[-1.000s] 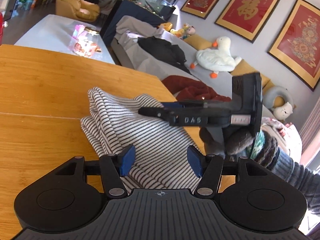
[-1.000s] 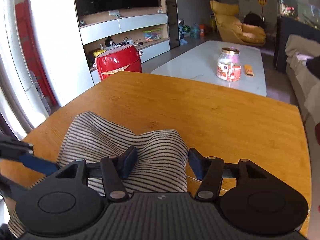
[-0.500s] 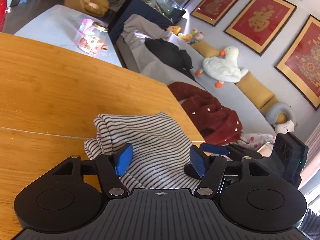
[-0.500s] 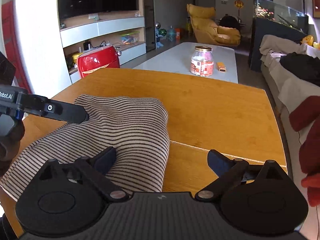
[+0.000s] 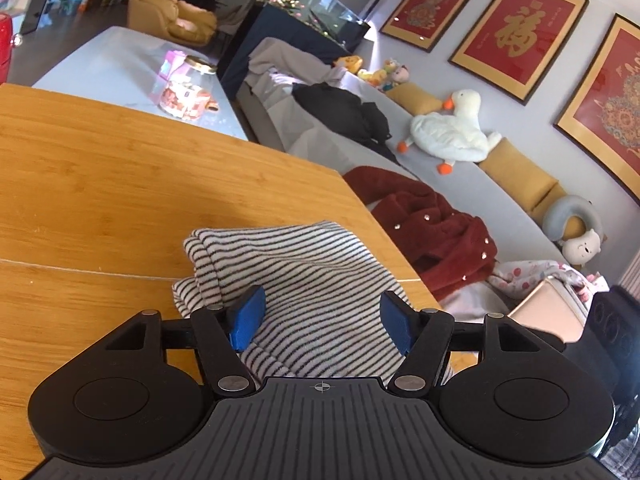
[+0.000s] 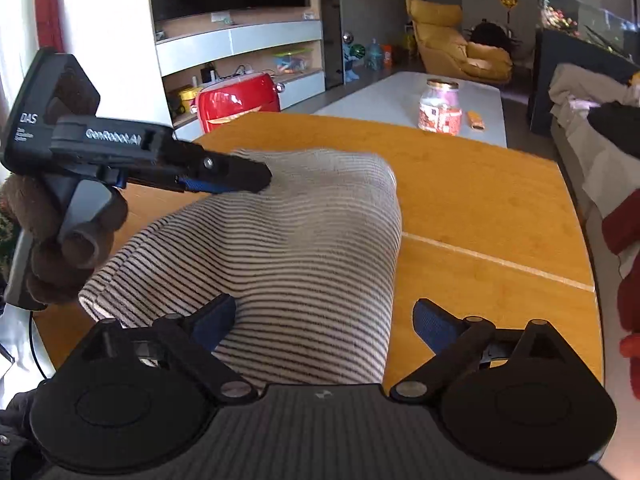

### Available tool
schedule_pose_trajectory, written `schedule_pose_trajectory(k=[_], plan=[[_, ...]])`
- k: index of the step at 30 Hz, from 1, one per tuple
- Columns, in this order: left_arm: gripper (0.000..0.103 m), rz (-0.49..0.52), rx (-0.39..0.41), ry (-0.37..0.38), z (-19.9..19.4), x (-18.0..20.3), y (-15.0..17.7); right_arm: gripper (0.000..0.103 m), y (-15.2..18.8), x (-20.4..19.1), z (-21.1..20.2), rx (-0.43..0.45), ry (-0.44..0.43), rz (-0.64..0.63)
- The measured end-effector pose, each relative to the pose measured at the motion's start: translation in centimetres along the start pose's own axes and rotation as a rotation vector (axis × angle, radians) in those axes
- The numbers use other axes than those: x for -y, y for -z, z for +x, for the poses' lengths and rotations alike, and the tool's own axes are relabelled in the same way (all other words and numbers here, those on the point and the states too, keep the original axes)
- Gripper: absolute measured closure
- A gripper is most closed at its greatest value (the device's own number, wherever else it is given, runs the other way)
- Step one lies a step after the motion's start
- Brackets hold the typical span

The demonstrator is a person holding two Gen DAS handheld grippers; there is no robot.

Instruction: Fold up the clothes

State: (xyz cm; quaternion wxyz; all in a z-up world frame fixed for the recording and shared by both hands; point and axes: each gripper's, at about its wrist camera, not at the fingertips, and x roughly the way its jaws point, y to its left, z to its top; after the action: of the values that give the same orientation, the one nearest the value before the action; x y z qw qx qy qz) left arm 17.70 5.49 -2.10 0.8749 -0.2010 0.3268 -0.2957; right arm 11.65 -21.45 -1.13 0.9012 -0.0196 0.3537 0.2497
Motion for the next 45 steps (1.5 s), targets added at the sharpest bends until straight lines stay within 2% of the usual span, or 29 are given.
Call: schedule_pose_trajectory(k=[3,5,6,8,12,18,21,24,26,27,28,31,33,34,36,37,38,42,45], plan=[[0.03,-0.006,0.009,-0.056,-1.2,0.9,0.3,0.005,0.3,0.6,0.2,-0.002,-0.016,0.068],[0.014,0.036,0.005,-0.113,-2.1,2.0,1.1,0.004,0.6,0.3,0.1,0.015,-0.002,0.052],[0.01,0.056,0.003,-0.141,-2.6,2.5,1.5,0.004,0.7,0.1,0.0,0.023,0.006,0.039],[0.009,0.098,-0.001,-0.197,-3.5,3.6,2.2,0.003,0.7,0.0,0.4,0.026,0.005,0.038],[0.011,-0.024,-0.106,-0.111,-2.1,2.4,3.5,0.001,0.5,0.8,0.7,0.013,-0.027,0.101],[0.012,0.016,-0.134,-0.12,-1.0,2.5,4.4,0.001,-1.5,4.0,-0.7,0.053,-0.125,0.24],[0.012,0.034,-0.137,-0.123,-0.8,2.6,4.7,0.006,-3.4,5.0,-0.3,0.089,-0.122,0.232],[0.013,0.044,-0.134,-0.125,-1.0,2.6,4.9,0.006,-5.2,5.9,2.3,0.06,-0.135,0.251],[0.014,0.047,-0.134,-0.124,-1.1,2.7,4.9,0.006,-6.0,6.3,4.8,-0.003,-0.167,0.295],[0.015,0.048,-0.134,-0.124,-1.1,2.7,5.0,0.01,-6.2,6.2,5.8,-0.03,-0.189,0.32],[0.016,0.05,-0.135,-0.123,-1.2,2.7,5.0,0.018,-6.5,5.8,6.3,-0.036,-0.207,0.327],[0.017,0.051,-0.133,-0.12,-1.3,2.7,5.1,0.024,-7.2,3.4,4.6,0.068,-0.223,0.196],[0.017,0.05,-0.131,-0.116,-1.5,2.6,5.1,0.025,-7.2,2.9,3.5,0.108,-0.245,0.17],[0.017,0.05,-0.13,-0.114,-1.5,2.6,5.2,0.025,-7.2,2.8,3.2,0.106,-0.23,0.157],[0.017,0.047,-0.128,-0.114,-1.6,2.6,5.2,0.025,-6.7,2.5,3.7,0.061,-0.109,0.094],[0.017,0.036,-0.128,-0.117,-1.6,2.5,5.1,0.023,-6.2,2.4,4.2,0.04,-0.045,0.06],[0.018,0.013,-0.13,-0.119,-1.6,2.4,5.0,0.018,-5.6,2.5,4.4,0.039,-0.016,0.044],[0.015,-0.055,-0.132,-0.148,-2.3,2.1,4.7,0.017,-4.6,3.1,3.7,0.049,-0.037,0.075],[0.012,-0.109,-0.145,-0.13,-2.5,1.6,4.7,0.014,-4.0,3.1,3.1,0.05,-0.037,0.074]])
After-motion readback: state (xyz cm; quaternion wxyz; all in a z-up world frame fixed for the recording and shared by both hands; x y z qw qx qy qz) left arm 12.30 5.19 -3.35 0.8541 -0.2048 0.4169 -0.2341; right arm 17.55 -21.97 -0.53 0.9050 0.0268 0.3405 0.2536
